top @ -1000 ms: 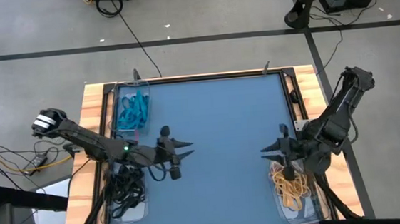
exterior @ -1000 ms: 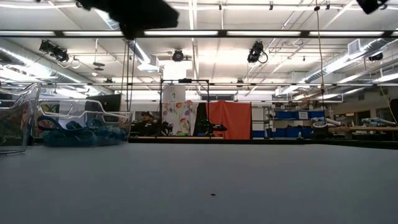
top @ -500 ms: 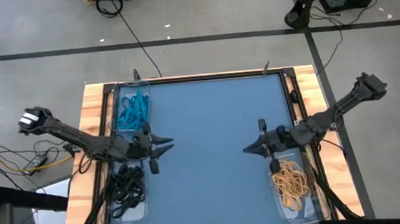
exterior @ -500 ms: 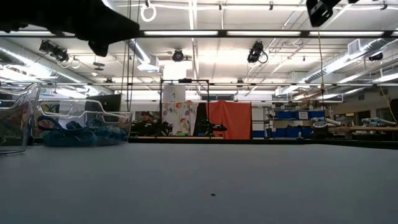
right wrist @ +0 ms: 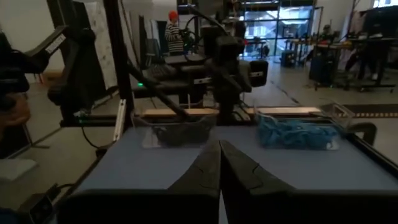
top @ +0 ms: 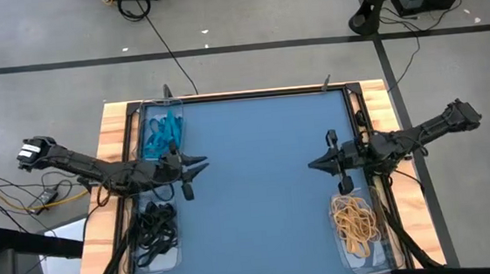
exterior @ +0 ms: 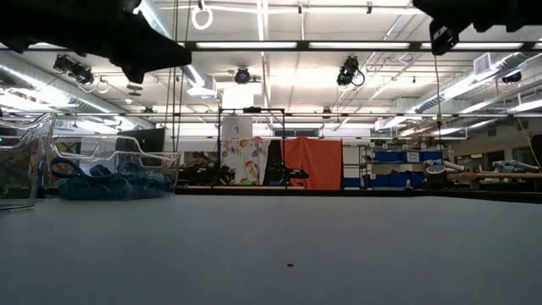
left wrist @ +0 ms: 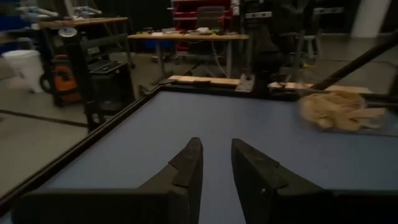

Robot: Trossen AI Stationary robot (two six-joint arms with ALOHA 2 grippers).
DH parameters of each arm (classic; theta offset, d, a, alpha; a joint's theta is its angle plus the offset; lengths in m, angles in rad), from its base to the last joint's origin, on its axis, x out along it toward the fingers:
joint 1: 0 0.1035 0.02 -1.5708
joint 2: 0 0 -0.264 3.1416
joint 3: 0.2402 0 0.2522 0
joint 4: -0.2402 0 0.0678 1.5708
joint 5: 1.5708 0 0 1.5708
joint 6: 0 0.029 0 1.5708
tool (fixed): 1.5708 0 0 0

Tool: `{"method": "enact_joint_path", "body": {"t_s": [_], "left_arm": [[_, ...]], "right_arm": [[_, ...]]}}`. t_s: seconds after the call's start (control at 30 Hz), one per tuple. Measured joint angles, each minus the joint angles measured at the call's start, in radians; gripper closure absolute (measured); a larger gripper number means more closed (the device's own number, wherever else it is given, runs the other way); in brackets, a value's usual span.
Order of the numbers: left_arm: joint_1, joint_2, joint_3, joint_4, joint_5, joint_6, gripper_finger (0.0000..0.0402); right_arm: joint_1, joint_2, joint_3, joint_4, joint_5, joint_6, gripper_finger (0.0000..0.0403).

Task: Sort rubber bands into baskets
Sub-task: Return to Home Position

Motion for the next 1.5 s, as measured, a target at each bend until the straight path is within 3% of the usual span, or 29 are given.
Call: {"method": "enact_joint_path", "body": {"t_s": [0.37, 0.5, 0.63, 1.1, 1.33, 1.5], "left_arm": [[0.148, 0.000, 0.000, 0.005, 0.081, 0.047, 0.0315], [0.178, 0.001, 0.000, 0.007, 0.098, 0.050, 0.0315], [0.189, -0.003, -0.023, 0.035, 0.119, 0.051, 0.0315], [0.189, -0.219, -0.132, 0.008, 0.119, 0.050, 0.0315], [0.189, -0.287, -0.194, 0.041, 0.119, 0.025, 0.0315], [0.189, -0.338, -0.196, -0.021, 0.118, 0.018, 0.0315]], "right_arm": [[-0.131, -0.073, -0.118, 0.048, -0.106, -0.010, 0.0396], [-0.192, -0.078, -0.176, 0.133, -0.161, -0.004, 0.0396], [-0.236, -0.108, -0.187, 0.110, -0.188, 0.016, 0.0396], [-0.280, -0.356, -0.187, -0.076, -0.210, 0.030, 0.0396], [-0.274, -0.376, -0.272, -0.013, -0.222, 0.080, 0.0396], [-0.277, -0.377, -0.330, 0.049, -0.221, 0.109, 0.0395]]}}
